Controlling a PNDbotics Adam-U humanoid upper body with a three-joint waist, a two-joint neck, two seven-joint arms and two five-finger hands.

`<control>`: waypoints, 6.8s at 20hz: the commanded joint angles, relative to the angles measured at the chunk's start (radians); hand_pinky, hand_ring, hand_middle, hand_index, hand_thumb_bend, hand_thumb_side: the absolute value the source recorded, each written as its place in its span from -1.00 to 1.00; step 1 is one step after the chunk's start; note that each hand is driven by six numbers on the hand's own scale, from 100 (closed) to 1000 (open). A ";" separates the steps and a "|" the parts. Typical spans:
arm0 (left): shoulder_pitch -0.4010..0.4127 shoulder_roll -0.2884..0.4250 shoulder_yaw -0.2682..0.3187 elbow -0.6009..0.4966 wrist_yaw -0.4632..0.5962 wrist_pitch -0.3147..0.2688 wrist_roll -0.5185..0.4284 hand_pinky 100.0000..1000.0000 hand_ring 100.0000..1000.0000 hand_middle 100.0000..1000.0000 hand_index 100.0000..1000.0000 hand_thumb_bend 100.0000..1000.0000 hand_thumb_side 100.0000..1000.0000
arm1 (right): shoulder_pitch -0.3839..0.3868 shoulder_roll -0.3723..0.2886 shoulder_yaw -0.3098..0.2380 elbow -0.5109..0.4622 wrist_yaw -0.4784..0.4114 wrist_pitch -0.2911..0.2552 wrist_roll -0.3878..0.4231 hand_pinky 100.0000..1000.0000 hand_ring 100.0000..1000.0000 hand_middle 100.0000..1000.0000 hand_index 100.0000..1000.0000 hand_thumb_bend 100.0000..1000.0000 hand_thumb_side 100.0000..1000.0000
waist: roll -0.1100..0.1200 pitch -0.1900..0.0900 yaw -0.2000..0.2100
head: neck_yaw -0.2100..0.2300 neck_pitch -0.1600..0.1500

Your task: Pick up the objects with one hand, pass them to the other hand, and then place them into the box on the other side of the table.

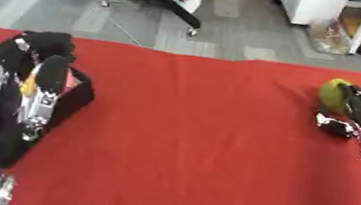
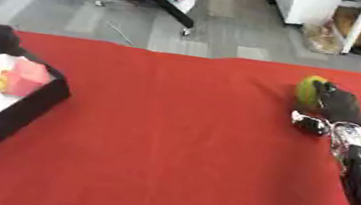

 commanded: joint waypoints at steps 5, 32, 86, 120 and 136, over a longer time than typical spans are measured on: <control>-0.015 0.018 0.010 -0.021 0.006 -0.003 0.000 0.55 0.19 0.16 0.44 -0.43 0.63 | 0.005 -0.021 -0.041 0.030 0.036 0.077 -0.112 0.36 -0.74 -0.16 0.30 -1.00 -0.16 | 0.001 -0.005 -0.003 | -0.002 -0.005; -0.011 0.020 0.013 -0.021 0.019 0.000 0.005 0.53 0.18 0.18 0.44 -0.47 0.67 | -0.001 -0.018 -0.035 -0.153 -0.238 0.000 -0.286 0.27 -1.00 -1.00 -1.00 -1.00 -0.65 | 0.000 -0.006 -0.012 | -0.011 0.002; -0.294 -0.111 -0.240 0.299 -0.443 0.133 0.151 0.56 0.44 0.48 0.72 0.23 -0.32 | 0.054 0.328 0.293 -1.364 -0.983 -0.040 0.202 0.44 -0.83 -1.00 -1.00 -1.00 -0.51 | -0.068 -0.037 -0.111 | 0.164 -0.001; -0.300 -0.180 -0.278 0.272 -0.469 0.169 0.412 0.57 0.46 0.49 0.69 0.22 -0.32 | 0.059 0.293 0.265 -1.421 -1.204 -0.005 0.254 0.46 -0.85 -1.00 -1.00 -1.00 -0.50 | -0.073 -0.039 -0.115 | 0.170 0.001; -0.354 -0.241 -0.285 0.330 -0.483 0.193 0.366 0.56 0.45 0.48 0.67 0.08 -0.28 | 0.064 0.303 0.274 -1.433 -1.219 -0.003 0.272 0.46 -0.87 -1.00 -1.00 -1.00 -0.51 | -0.078 -0.032 -0.136 | 0.177 -0.003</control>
